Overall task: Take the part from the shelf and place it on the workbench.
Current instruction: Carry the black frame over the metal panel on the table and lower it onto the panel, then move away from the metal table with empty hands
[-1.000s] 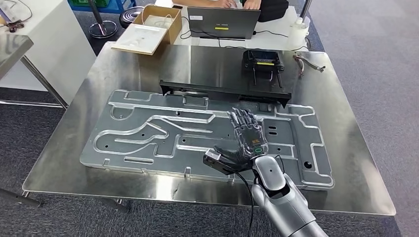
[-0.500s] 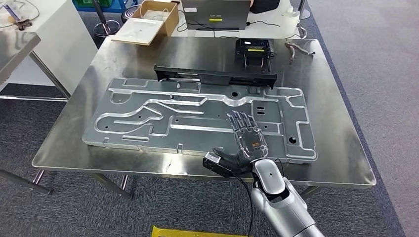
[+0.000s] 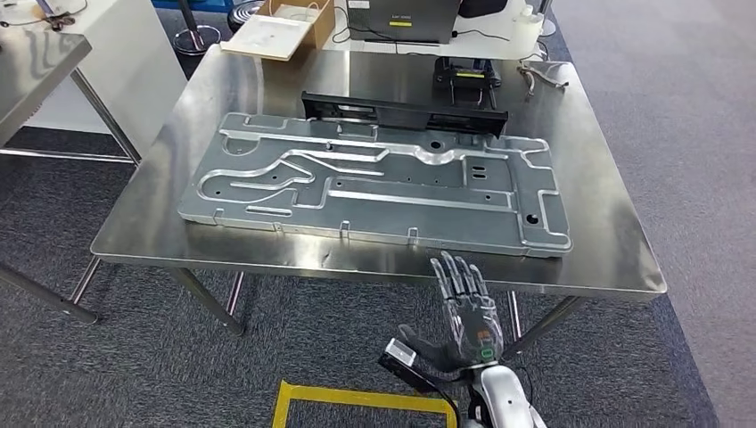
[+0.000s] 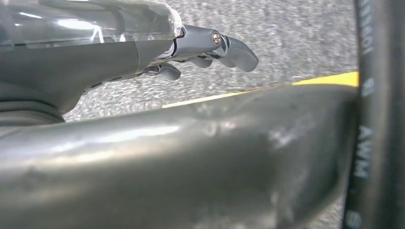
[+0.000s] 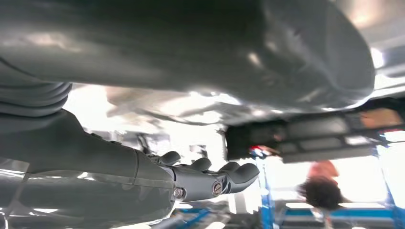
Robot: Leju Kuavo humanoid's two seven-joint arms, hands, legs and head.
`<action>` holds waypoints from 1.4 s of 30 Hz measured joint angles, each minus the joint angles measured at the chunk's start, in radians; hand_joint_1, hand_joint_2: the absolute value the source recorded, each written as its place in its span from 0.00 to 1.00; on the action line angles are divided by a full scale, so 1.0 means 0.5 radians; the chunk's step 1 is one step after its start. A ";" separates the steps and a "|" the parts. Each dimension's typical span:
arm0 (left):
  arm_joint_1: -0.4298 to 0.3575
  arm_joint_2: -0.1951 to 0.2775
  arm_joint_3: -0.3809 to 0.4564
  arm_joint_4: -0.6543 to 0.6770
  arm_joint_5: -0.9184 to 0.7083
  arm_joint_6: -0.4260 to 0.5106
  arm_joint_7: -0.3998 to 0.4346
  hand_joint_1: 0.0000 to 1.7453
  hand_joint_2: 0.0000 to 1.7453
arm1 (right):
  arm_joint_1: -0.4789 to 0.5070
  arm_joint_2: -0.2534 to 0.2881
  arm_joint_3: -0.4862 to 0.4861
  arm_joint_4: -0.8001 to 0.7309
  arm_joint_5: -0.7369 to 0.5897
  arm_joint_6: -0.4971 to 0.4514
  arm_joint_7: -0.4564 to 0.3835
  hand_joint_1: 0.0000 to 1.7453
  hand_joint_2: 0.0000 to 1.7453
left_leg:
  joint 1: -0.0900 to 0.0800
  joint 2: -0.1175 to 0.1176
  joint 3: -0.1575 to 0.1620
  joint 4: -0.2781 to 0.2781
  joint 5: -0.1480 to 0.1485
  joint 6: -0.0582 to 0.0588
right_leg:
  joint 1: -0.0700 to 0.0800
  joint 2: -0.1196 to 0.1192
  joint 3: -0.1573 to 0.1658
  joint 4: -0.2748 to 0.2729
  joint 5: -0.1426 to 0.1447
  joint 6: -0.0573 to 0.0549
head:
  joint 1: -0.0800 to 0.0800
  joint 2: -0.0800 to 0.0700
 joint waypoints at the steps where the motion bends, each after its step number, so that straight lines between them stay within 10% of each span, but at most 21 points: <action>1: 0.002 -0.003 0.006 0.000 0.006 0.002 0.000 0.00 0.00 | 0.053 0.003 -0.025 -0.023 -0.012 -0.032 -0.011 0.00 0.00 | -0.001 0.000 -0.026 0.009 0.016 -0.008 | 0.001 0.000 0.115 -0.125 0.025 -0.010 | 0.000 0.000; 3: 0.005 -0.011 0.021 0.000 0.016 0.003 -0.003 0.00 0.00 | 0.142 0.017 -0.076 -0.077 -0.056 -0.091 -0.043 0.00 0.00 | -0.005 0.002 -0.058 0.029 0.043 -0.028 | 0.011 -0.001 0.335 -0.411 -0.016 -0.028 | 0.000 0.000; 5: 0.007 -0.017 0.040 0.000 0.026 0.003 -0.011 0.00 0.00 | 0.228 0.037 -0.127 -0.121 -0.121 -0.141 -0.088 0.00 0.00 | -0.006 0.006 -0.066 0.033 0.073 -0.053 | 0.024 -0.002 0.414 -0.542 -0.057 -0.041 | 0.000 0.000; 7: 0.013 -0.021 0.059 0.000 0.035 0.004 -0.018 0.00 0.00 | 0.321 0.060 -0.179 -0.142 -0.201 -0.173 -0.137 0.00 0.00 | 0.001 0.005 -0.078 0.038 0.070 -0.078 | 0.021 -0.009 0.386 -0.551 -0.021 -0.065 | 0.000 0.000; 11: 0.029 -0.031 0.096 0.000 0.049 0.006 -0.025 0.00 0.00 | 0.471 0.127 -0.302 -0.148 -0.390 -0.229 -0.279 0.00 0.00 | 0.011 0.001 -0.162 0.364 -0.300 -0.120 | 0.017 -0.020 0.276 -0.555 0.079 -0.113 | 0.000 0.000; 13: 0.028 -0.032 0.108 0.000 0.055 0.006 -0.031 0.00 0.00 | 0.521 0.157 -0.376 -0.144 -0.481 -0.245 -0.371 0.00 0.00 | 0.012 0.001 -0.153 0.544 -0.361 -0.133 | 0.019 -0.023 0.202 -0.543 0.128 -0.110 | 0.000 0.000; 16: 0.026 -0.033 0.131 0.000 0.057 0.011 -0.036 0.00 0.00 | 0.579 0.211 -0.492 -0.128 -0.595 -0.241 -0.510 0.00 0.00 | 0.013 0.000 0.055 0.422 -0.204 -0.135 | 0.016 -0.023 0.084 -0.500 0.188 -0.094 | 0.000 0.000; 20: 0.018 -0.038 0.155 -0.001 0.064 0.028 -0.039 0.00 0.00 | 0.623 0.321 -0.697 -0.077 -0.772 -0.143 -0.740 0.00 0.00 | -0.007 -0.004 0.365 -0.022 -0.289 -0.079 | 0.022 -0.026 0.021 -0.461 0.254 -0.052 | 0.000 0.000; 23: 0.023 -0.052 0.187 -0.002 0.077 0.036 -0.042 0.00 0.00 | 0.626 0.421 -0.956 0.039 -0.977 0.006 -0.962 0.00 0.00 | -0.004 0.007 0.324 -0.045 -0.234 -0.023 | 0.015 -0.018 0.003 -0.447 0.242 -0.015 | 0.000 0.000; 27: 0.030 -0.064 0.226 -0.002 0.081 0.040 -0.055 0.00 0.00 | 0.566 0.505 -1.418 0.395 -1.186 0.168 -1.206 0.00 0.00 | -0.001 0.017 0.202 -0.046 -0.127 0.020 | 0.001 0.000 -0.082 -0.064 -0.128 0.021 | 0.000 0.000; 29: 0.032 -0.068 0.244 -0.002 0.080 0.042 -0.065 0.00 0.00 | 0.497 0.525 -1.673 0.635 -1.154 0.187 -1.275 0.00 0.00 | -0.002 0.017 0.131 -0.034 -0.079 0.014 | -0.003 0.000 -0.061 0.066 -0.110 0.030 | 0.000 0.000; 31: 0.031 -0.073 0.255 -0.002 0.078 0.043 -0.071 0.00 0.00 | 0.421 0.536 -1.915 0.871 -1.078 0.174 -1.294 0.00 0.00 | -0.002 0.018 0.063 -0.013 -0.040 0.001 | -0.007 0.000 0.081 -0.048 -0.001 0.028 | 0.000 0.000; 34: 0.030 -0.080 0.272 -0.002 0.073 0.043 -0.079 0.00 0.00 | 0.301 0.542 -2.222 1.208 -0.976 0.142 -1.222 0.00 0.00 | -0.010 0.018 -0.005 0.028 0.003 -0.032 | 0.001 0.003 0.379 -0.448 -0.030 0.002 | 0.000 0.000; 37: 0.029 -0.083 0.289 -0.003 0.063 0.045 -0.087 0.00 0.00 | 0.214 0.543 -2.453 1.494 -0.925 0.129 -1.118 0.00 0.00 | -0.009 0.019 -0.040 0.043 0.036 -0.069 | 0.006 0.002 0.400 -0.547 -0.054 -0.048 | 0.000 0.000; 42: 0.045 -0.091 0.293 -0.004 0.039 0.064 -0.097 0.00 0.00 | 0.137 0.540 -2.708 1.820 -0.867 0.129 -0.960 0.00 0.00 | 0.004 0.009 -0.176 0.447 -0.317 -0.107 | 0.016 -0.011 0.296 -0.547 0.036 -0.116 | 0.000 0.000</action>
